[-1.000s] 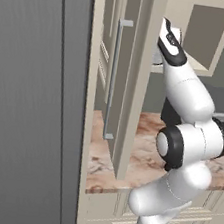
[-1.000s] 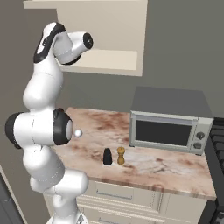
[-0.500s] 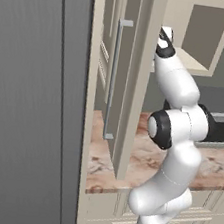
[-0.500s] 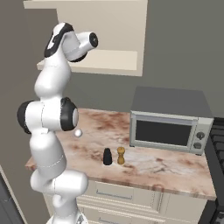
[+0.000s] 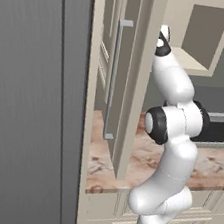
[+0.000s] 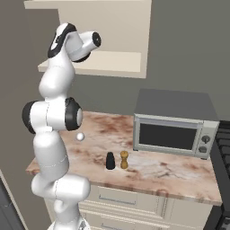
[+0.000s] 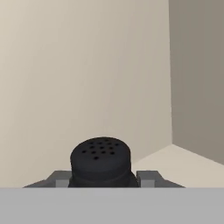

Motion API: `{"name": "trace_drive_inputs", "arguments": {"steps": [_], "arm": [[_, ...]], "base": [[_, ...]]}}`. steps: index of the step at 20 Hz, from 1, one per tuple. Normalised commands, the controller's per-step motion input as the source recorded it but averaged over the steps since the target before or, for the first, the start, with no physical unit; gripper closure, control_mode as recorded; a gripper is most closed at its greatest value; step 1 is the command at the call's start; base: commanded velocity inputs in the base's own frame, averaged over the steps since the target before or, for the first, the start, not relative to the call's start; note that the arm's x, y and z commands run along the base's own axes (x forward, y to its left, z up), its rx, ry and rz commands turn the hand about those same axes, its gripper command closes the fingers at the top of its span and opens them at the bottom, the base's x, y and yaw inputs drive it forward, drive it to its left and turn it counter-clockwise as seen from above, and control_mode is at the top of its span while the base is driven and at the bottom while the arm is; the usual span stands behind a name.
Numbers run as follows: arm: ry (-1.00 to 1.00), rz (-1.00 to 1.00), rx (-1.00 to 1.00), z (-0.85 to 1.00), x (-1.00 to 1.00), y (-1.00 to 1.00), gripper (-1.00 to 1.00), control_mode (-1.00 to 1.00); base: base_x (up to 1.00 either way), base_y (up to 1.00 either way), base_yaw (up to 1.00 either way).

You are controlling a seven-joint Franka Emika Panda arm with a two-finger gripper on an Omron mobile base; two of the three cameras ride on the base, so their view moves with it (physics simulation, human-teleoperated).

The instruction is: There are various items on the counter. Only move the condiments/shakers into the cabinet.

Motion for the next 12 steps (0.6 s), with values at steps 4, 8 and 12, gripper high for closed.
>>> {"name": "trace_drive_inputs", "arguments": {"steps": [4, 8, 12], "arm": [[-0.01, 0.00, -0.02, -0.26, 0.13, 0.24, 1.00, -1.00], [-0.02, 0.00, -0.04, -0.32, 0.07, 0.15, -1.00, -1.00], [-0.05, 0.00, -0.02, -0.10, 0.00, 0.01, -1.00, -1.00]], "base": [[0.00, 0.00, 0.00], [0.00, 0.00, 0.00], [0.00, 0.00, 0.00]]}}
